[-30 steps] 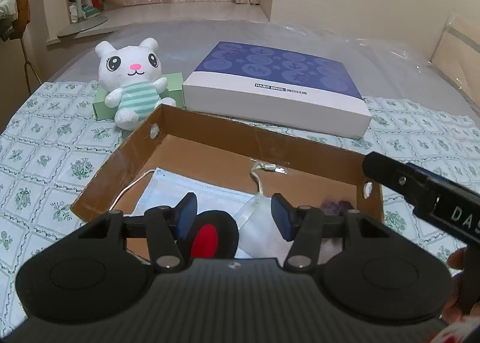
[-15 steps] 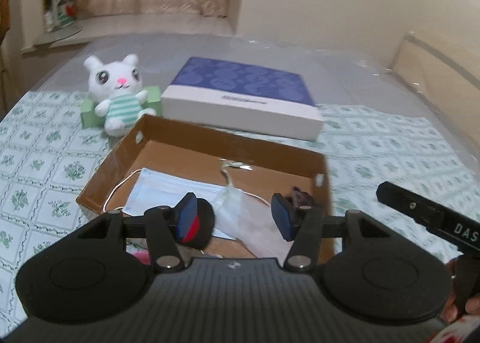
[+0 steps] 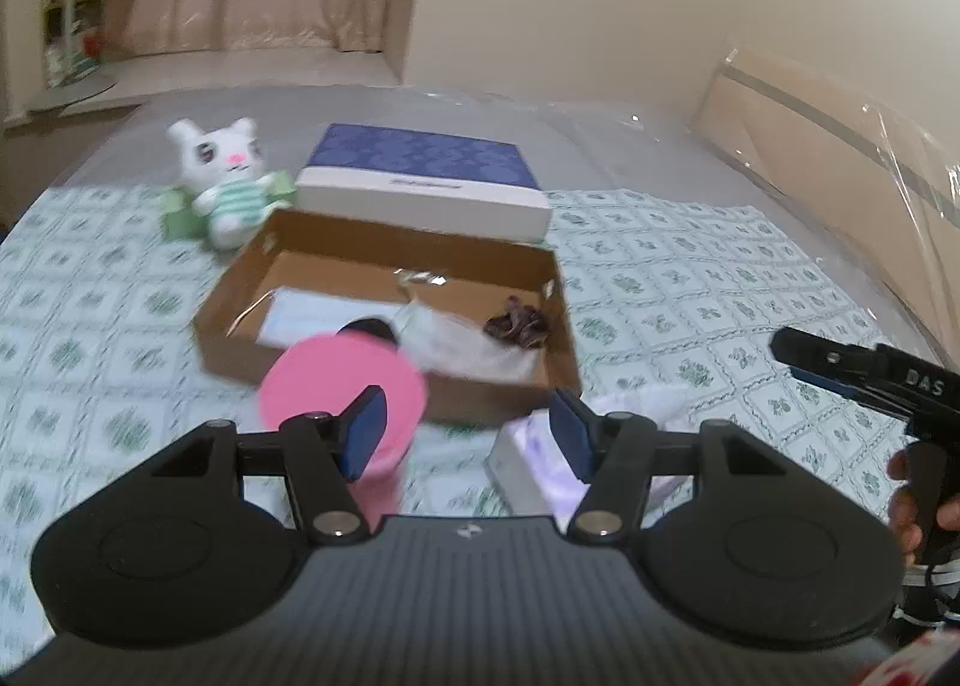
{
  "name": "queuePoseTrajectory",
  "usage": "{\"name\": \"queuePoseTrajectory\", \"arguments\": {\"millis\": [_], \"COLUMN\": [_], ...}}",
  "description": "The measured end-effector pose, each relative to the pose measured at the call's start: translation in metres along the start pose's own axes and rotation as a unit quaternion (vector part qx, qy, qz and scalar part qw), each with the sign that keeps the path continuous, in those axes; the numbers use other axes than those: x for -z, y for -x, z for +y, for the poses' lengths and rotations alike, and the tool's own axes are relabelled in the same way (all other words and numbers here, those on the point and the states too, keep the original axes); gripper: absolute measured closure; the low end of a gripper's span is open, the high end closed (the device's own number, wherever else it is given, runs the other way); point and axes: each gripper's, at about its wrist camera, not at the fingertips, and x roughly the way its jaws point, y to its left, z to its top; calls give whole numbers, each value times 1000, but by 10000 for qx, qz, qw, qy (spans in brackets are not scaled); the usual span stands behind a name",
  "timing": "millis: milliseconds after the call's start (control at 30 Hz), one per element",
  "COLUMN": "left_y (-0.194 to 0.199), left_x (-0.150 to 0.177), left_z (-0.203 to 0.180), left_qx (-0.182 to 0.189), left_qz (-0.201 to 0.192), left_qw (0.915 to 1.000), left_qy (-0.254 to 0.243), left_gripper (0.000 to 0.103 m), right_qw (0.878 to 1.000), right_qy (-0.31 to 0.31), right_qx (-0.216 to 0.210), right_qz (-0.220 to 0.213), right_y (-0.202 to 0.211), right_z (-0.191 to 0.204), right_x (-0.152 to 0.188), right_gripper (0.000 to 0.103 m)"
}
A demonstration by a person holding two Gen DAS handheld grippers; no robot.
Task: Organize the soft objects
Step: 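Move both tools back toward the remaining pile of cloths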
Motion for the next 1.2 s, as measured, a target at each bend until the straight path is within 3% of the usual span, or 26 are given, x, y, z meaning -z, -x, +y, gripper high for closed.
{"name": "queuePoseTrajectory", "arguments": {"millis": [333,633,867,1133,1200], "left_y": [63,104,114,110,109], "left_x": [61,107,135,158,162], "left_z": [48,69,75,73,74], "left_qx": [-588,-1021,-1078,-1185,-1174], "left_qz": [96,164,284,394,435], "left_qw": [9965,9929,9918,9909,9909], "left_qy": [579,585,626,494,487], "left_gripper": [46,46,46,46,46], "right_qw": [9983,9920,9854,9703,9662], "right_qy": [230,662,1065,1953,2163], "right_qx": [-282,-335,-305,-142,-128], "right_qz": [448,1018,1293,1417,1396], "right_y": [32,35,29,22,20], "right_z": [36,65,81,100,103], "right_x": [50,106,137,170,176], "right_gripper": [30,30,30,31,35]}}
